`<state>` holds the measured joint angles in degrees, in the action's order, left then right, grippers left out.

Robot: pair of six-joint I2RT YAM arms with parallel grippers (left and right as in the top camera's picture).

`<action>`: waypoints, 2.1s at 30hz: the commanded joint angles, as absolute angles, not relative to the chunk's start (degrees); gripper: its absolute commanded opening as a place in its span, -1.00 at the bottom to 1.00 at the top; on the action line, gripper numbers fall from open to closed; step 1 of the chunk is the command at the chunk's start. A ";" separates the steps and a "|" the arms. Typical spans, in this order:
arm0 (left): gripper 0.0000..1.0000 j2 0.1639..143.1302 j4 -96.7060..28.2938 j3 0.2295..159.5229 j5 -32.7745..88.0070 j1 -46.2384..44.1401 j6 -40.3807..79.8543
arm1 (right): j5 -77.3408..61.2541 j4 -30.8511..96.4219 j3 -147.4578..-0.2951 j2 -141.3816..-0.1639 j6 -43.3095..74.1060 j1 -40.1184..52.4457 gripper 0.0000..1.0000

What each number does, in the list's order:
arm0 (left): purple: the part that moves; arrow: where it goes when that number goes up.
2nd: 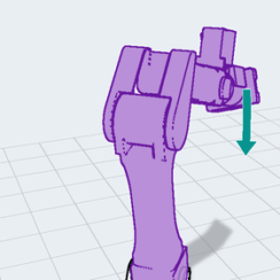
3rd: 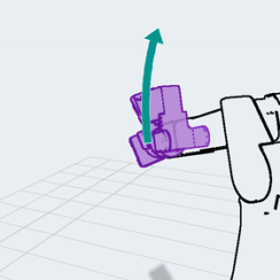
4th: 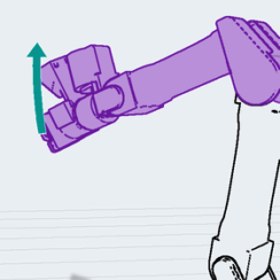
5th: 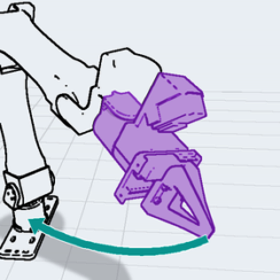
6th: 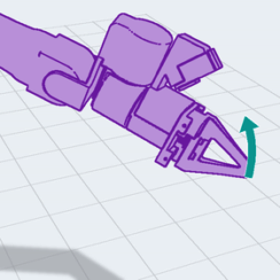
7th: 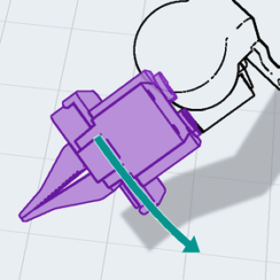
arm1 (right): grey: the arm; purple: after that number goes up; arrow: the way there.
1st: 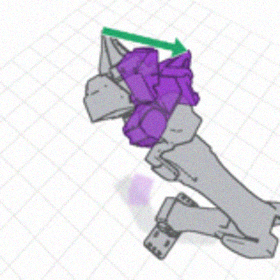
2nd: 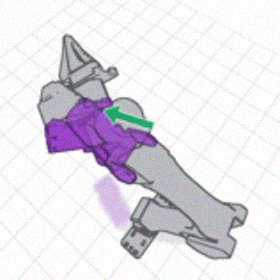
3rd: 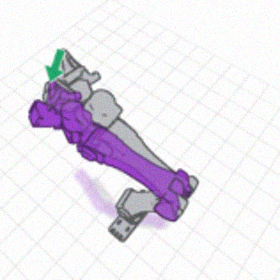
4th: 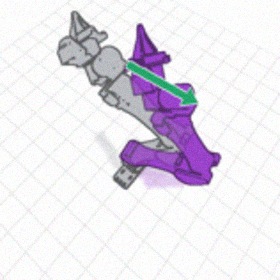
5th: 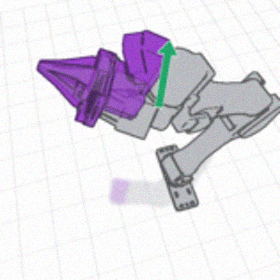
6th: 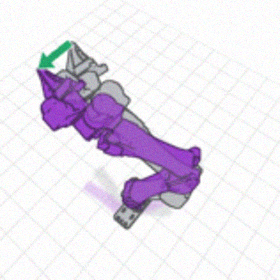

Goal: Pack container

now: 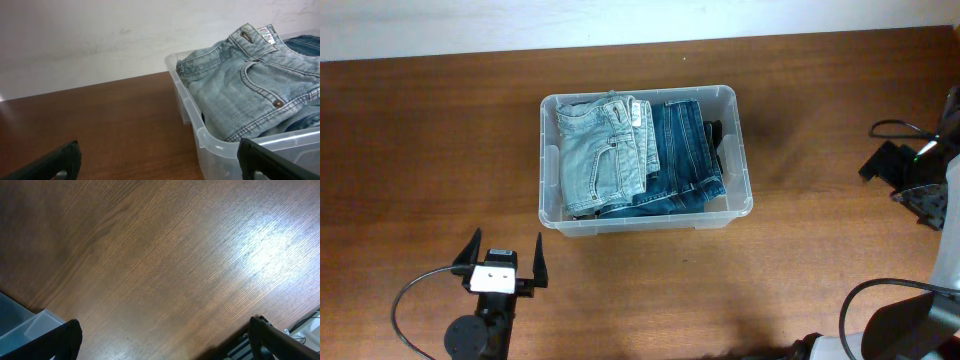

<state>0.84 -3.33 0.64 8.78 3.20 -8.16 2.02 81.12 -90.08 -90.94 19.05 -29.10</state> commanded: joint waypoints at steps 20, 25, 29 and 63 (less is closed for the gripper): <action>0.99 0.30 -3.70 0.51 8.60 3.53 -9.34 | 2.11 81.14 -90.17 -91.09 19.07 -29.32 0.97; 0.99 0.30 -3.70 0.51 8.60 3.53 -9.34 | 2.11 81.14 -90.17 -91.09 19.07 -29.32 0.97; 0.99 0.30 -3.70 0.51 8.60 3.53 -9.34 | 2.11 81.14 -90.17 -91.09 19.07 -29.32 0.97; 0.99 0.30 -3.70 0.51 8.60 3.53 -9.34 | 8.21 63.81 -79.64 -44.03 16.53 -11.44 0.97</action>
